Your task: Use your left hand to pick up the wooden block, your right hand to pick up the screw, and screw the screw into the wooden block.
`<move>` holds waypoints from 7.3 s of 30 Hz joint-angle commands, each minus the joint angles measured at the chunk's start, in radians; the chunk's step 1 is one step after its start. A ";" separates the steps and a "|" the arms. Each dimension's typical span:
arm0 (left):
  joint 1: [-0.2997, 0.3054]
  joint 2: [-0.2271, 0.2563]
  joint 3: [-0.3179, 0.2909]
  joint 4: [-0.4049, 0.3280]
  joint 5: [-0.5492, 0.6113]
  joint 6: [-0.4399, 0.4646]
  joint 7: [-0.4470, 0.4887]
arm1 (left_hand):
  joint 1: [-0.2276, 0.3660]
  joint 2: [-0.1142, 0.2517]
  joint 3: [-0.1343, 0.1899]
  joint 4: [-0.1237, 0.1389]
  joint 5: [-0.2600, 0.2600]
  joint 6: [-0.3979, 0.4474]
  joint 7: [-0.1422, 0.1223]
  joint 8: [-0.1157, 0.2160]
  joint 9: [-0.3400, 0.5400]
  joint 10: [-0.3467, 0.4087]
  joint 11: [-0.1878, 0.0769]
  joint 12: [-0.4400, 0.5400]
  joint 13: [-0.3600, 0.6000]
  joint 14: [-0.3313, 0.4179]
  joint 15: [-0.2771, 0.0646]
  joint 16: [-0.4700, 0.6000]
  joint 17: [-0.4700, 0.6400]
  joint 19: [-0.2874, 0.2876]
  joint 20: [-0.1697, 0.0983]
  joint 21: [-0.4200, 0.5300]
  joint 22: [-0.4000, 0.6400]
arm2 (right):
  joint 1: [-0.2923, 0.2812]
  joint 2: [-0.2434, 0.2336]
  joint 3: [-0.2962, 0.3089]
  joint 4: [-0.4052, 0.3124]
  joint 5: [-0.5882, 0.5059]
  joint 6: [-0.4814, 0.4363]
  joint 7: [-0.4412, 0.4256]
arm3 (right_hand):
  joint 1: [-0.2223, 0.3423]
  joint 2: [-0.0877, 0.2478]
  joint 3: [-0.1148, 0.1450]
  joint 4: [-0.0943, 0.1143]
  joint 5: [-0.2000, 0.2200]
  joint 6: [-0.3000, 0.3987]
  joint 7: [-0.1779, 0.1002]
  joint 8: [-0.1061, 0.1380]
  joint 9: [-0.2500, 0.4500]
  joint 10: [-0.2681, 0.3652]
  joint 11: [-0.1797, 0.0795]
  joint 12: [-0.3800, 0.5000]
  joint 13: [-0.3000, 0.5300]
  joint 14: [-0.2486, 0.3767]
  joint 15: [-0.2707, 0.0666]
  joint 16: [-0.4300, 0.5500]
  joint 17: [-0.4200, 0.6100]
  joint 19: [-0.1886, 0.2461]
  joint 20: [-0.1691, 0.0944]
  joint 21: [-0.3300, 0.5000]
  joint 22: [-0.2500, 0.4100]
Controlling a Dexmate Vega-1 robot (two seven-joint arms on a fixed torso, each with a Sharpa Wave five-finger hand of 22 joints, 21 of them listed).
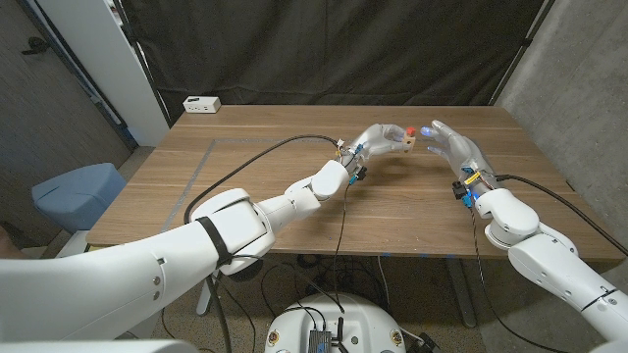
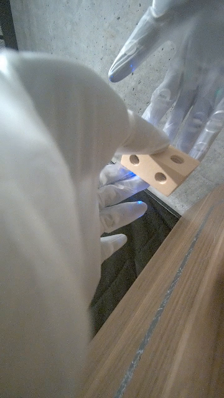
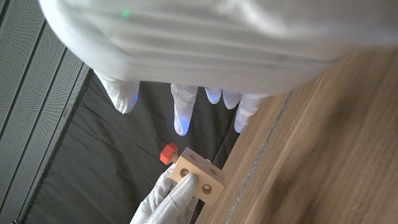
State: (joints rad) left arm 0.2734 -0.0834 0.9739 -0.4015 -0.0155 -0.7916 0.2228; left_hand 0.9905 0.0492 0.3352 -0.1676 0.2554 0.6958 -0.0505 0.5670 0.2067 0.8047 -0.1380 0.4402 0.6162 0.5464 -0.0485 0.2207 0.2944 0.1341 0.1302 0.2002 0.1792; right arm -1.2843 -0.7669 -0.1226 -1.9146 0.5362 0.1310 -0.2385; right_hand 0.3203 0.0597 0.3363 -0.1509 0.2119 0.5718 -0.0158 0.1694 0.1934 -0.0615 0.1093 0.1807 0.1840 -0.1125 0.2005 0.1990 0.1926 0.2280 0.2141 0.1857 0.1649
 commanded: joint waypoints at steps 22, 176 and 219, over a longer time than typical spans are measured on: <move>0.005 0.003 -0.003 -0.008 0.013 -0.010 0.000 | -0.017 0.029 0.020 0.015 0.006 0.199 -0.055 0.010 0.003 0.090 -0.078 0.051 0.016 0.000 -0.094 0.002 0.003 0.001 -0.005 0.002 0.002 | 0.059 -0.035 -0.027 0.042 0.039 -0.009 0.101 | -0.024 -0.009 -0.011 0.014 -0.001 -0.095 0.008 0.006 0.001 -0.076 0.016 -0.003 0.003 -0.057 0.011 -0.011 0.006 -0.042 0.000 -0.007 0.004; 0.001 0.006 -0.001 -0.001 -0.005 -0.010 -0.019 | -0.023 0.029 0.023 0.015 0.005 0.204 -0.052 0.008 0.002 0.096 -0.077 0.054 0.017 0.002 -0.095 0.003 0.005 0.004 -0.005 0.003 0.002 | -0.031 -0.041 0.037 -0.025 0.026 -0.046 0.033 | -0.015 0.008 0.005 0.000 -0.010 0.101 0.019 0.012 0.002 0.064 0.005 0.006 0.003 0.034 -0.015 0.005 -0.001 0.037 -0.046 0.011 0.004; 0.018 0.012 -0.014 -0.022 0.023 -0.027 -0.012 | -0.023 0.030 0.024 0.015 0.004 0.205 -0.050 0.006 0.003 0.095 -0.077 0.054 0.017 0.003 -0.093 0.003 0.006 0.004 -0.006 0.003 0.002 | 0.037 -0.065 -0.008 0.017 0.057 -0.027 0.127 | -0.035 0.011 -0.003 0.010 -0.015 -0.062 -0.047 0.030 0.002 -0.085 -0.009 0.005 0.003 -0.067 -0.002 -0.009 0.005 -0.056 -0.003 -0.005 0.005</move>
State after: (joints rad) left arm 0.2902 -0.0706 0.9617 -0.4215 0.0055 -0.8184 0.2129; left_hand 0.9851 0.0438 0.3351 -0.1676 0.2526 0.6959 -0.0505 0.5676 0.2068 0.8086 -0.1341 0.4395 0.6158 0.5463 -0.0485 0.2207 0.2944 0.1341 0.1302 0.2002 0.1787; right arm -1.2593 -0.8253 -0.1214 -1.8996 0.5834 0.1044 -0.1258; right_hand 0.2909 0.0702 0.3292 -0.1439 0.1981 0.4920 -0.0643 0.1923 0.1933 -0.1417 0.0999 0.1807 0.1838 -0.1702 0.2000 0.1847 0.1933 0.1802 0.2127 0.1770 0.1649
